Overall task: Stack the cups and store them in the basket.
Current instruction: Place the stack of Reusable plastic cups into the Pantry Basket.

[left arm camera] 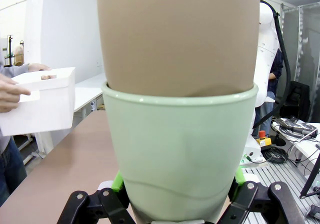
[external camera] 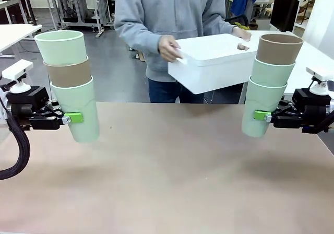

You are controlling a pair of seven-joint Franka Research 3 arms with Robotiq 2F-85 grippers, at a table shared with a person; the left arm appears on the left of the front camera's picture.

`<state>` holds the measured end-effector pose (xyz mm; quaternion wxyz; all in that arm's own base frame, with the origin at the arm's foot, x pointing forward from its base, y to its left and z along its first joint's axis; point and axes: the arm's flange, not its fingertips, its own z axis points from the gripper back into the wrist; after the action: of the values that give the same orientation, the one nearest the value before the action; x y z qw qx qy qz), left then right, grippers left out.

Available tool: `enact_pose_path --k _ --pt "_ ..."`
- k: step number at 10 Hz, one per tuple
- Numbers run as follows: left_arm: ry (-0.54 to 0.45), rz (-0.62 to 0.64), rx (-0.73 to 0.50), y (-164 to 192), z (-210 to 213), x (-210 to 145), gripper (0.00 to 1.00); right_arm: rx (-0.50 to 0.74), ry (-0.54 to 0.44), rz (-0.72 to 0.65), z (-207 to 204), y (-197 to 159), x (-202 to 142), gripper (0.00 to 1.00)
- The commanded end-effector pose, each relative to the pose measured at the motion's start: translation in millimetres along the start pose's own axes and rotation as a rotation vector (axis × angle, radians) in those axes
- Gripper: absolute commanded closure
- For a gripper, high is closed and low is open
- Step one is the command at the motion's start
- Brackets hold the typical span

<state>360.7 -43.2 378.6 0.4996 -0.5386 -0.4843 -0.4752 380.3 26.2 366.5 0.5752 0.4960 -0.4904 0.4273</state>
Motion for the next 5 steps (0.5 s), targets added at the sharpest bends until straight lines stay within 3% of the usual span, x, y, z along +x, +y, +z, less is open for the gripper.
enact_pose_path --k 1,5 --pt "-0.007 -0.011 -0.007 -1.0 -0.9 3.7 0.13 -0.005 -0.008 0.014 -1.7 -0.6 2.3 0.16" --pt "-0.007 -0.011 -0.007 -1.0 -0.9 3.7 0.13 -0.005 -0.008 0.014 -1.7 -0.6 2.3 0.16"
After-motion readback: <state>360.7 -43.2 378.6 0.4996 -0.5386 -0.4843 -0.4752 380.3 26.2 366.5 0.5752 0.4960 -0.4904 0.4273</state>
